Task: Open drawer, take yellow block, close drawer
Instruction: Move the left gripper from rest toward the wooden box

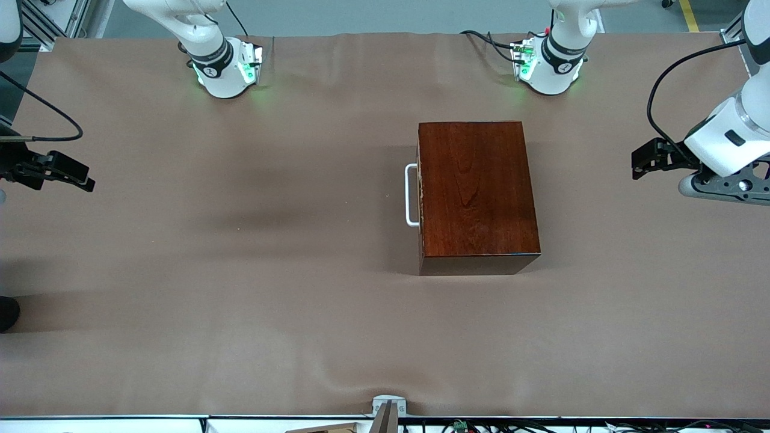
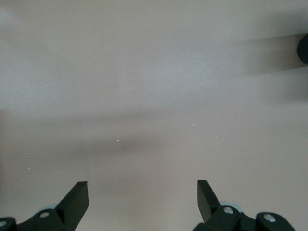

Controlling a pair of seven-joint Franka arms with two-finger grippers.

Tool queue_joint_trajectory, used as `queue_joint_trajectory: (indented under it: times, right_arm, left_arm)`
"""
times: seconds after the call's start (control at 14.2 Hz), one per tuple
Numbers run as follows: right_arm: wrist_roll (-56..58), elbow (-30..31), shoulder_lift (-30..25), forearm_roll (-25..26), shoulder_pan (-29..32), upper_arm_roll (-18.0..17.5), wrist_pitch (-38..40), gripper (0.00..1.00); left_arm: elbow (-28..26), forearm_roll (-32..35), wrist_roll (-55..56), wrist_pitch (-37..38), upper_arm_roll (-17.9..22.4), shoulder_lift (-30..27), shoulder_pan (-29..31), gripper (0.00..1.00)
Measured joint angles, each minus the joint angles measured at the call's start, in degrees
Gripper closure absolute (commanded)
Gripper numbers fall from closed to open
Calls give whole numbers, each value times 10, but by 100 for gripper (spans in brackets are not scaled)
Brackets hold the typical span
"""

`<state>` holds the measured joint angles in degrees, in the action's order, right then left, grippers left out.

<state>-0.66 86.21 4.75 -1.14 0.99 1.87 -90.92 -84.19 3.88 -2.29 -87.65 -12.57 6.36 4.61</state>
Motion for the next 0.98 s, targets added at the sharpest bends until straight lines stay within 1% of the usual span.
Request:
queue_joint_trajectory:
  times: [0.56,0.7,0.84,0.98]
  right_arm:
    - [0,0,0,0,0,0,0,0]
    - [0,0,0,0,0,0,0,0]
    - [0,0,0,0,0,0,0,0]
    - [0,0,0,0,0,0,0,0]
  left_arm:
    - [-1,0,13,3,-1,0,-1,0]
    - [0,-18,18,6,-2,0,-1,0]
    - [0,-51,24,8,-1,0,0,0]
    - [0,-68,57,9,-1,0,-1,0]
